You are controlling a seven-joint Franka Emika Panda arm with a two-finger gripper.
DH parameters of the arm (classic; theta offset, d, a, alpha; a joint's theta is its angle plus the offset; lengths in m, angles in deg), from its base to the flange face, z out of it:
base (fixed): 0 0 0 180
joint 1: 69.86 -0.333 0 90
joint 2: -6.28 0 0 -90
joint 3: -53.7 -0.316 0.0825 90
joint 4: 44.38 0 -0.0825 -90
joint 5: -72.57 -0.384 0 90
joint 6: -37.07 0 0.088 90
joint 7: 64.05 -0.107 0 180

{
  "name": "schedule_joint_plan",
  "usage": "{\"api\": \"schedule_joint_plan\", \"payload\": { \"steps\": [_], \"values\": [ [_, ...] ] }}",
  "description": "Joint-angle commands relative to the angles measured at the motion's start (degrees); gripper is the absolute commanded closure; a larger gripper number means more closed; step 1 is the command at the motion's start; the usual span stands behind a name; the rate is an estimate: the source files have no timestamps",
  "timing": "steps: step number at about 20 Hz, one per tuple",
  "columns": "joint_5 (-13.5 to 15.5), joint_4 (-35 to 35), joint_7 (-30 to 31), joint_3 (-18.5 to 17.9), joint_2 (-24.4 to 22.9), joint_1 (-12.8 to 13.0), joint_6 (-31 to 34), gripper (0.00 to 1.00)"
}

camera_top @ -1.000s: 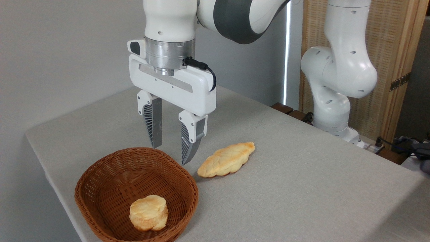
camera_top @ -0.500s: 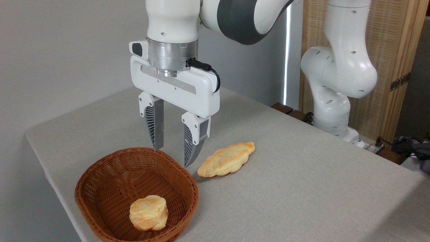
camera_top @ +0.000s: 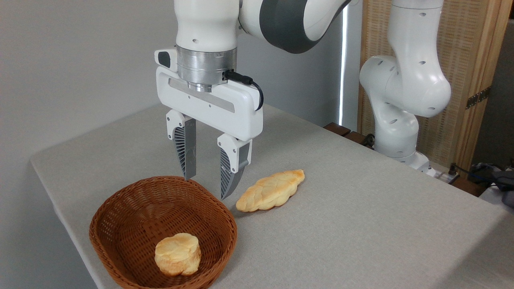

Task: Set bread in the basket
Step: 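Move the open gripper over the elongated bread roll and lower onto it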

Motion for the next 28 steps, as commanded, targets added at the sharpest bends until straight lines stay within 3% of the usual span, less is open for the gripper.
{"api": "schedule_joint_plan", "payload": {
  "steps": [1,13,18,25,27,28],
  "values": [
    [0.53,-0.36,-0.53,-0.63,-0.44,0.41,1.79,0.0],
    [0.35,0.51,-1.06,0.07,-0.61,0.93,4.6,0.0],
    [-0.18,7.17,-3.85,0.07,-4.03,4.62,4.6,0.0],
    [-0.26,15.98,-8.0,-0.01,-9.05,7.44,4.52,0.0],
    [-1.31,17.12,-8.01,-0.01,-9.58,8.14,4.6,0.0],
    [-3.15,18.17,-8.0,-0.01,-9.75,8.4,4.6,0.0]
  ]
}}
